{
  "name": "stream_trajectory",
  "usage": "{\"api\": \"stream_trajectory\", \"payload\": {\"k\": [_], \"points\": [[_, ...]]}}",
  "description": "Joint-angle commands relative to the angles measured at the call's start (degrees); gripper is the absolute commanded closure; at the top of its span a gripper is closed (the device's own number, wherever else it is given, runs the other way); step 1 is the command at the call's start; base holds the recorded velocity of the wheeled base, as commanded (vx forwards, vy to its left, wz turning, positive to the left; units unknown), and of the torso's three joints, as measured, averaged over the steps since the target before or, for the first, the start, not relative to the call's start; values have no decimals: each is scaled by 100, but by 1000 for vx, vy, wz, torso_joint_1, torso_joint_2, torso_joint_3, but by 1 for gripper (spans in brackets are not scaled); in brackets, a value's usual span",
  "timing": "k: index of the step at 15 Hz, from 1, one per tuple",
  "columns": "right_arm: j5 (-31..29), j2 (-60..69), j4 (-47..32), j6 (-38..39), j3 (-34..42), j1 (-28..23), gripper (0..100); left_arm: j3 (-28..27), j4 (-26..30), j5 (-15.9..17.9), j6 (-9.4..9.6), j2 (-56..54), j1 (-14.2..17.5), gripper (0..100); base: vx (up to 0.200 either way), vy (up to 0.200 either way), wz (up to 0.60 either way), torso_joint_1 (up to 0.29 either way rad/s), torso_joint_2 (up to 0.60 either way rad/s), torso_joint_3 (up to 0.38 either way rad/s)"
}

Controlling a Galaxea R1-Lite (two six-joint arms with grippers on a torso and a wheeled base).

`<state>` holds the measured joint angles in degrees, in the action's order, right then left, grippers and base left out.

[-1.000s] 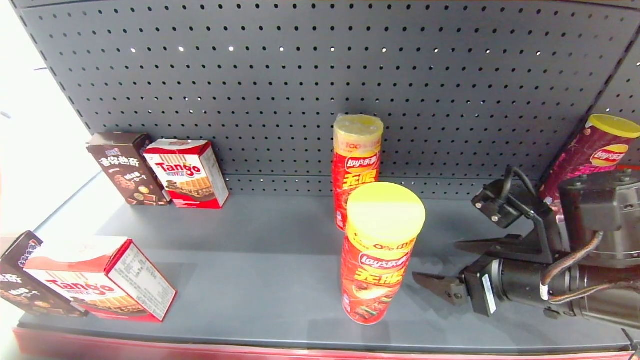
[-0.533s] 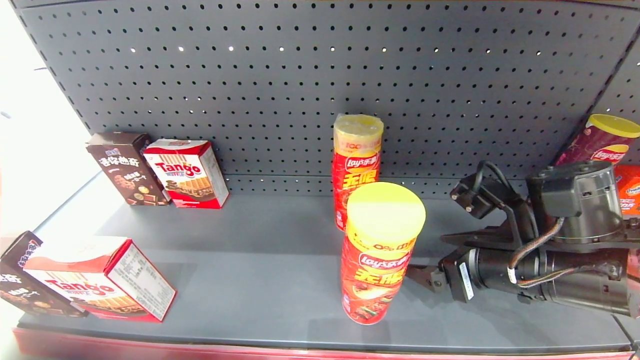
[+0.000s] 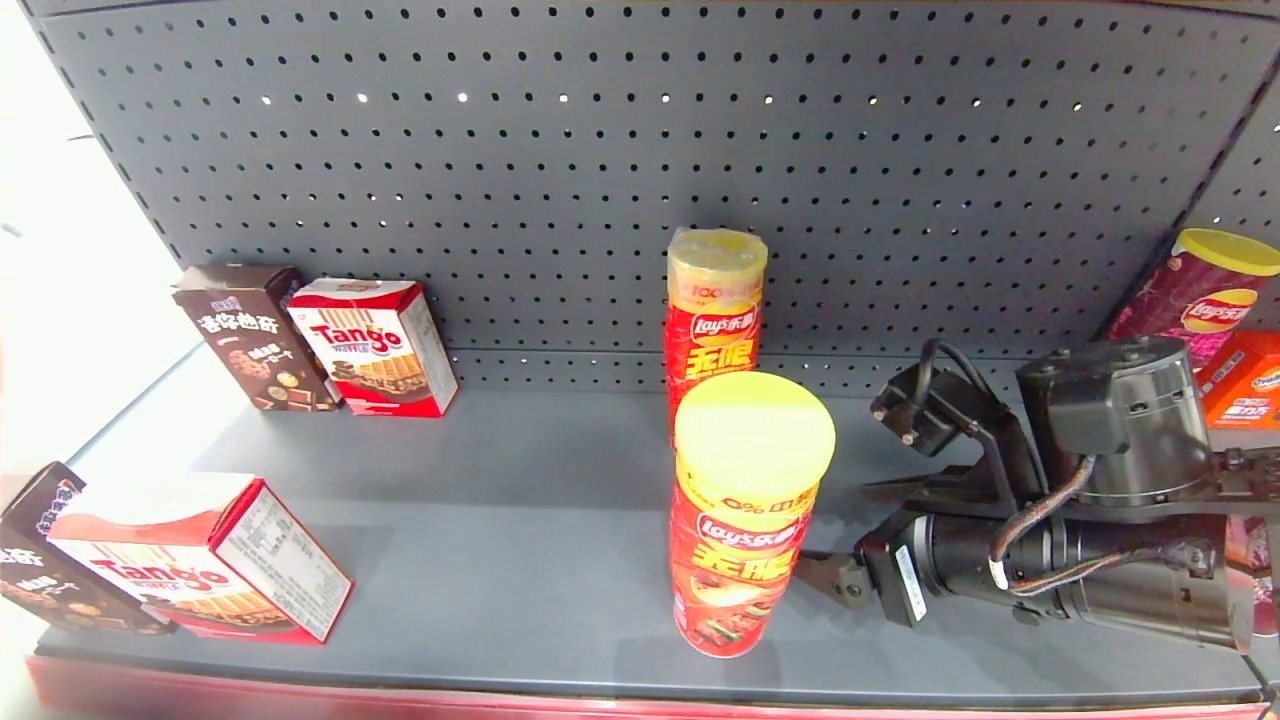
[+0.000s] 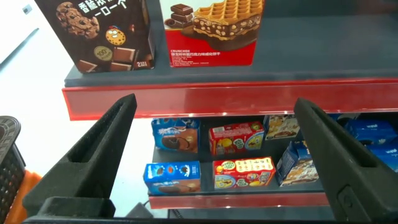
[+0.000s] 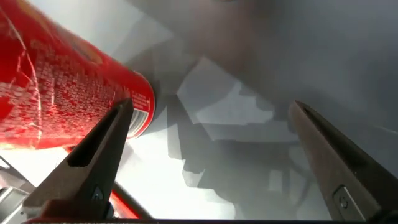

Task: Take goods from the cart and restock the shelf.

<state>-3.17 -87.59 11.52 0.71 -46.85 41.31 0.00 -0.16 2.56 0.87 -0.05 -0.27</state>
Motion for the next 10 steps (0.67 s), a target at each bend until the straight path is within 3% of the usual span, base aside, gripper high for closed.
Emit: {"api": "stream_trajectory", "payload": {"k": [1, 10], "points": [[1, 23, 8, 0, 27, 52, 0, 0, -2, -1, 1, 14, 0, 0, 0, 0, 0, 0, 0, 0], [-8, 427, 8, 8, 422, -27, 0, 0, -2, -10, -7, 5, 0, 0, 0, 0, 0, 0, 0, 0]]}}
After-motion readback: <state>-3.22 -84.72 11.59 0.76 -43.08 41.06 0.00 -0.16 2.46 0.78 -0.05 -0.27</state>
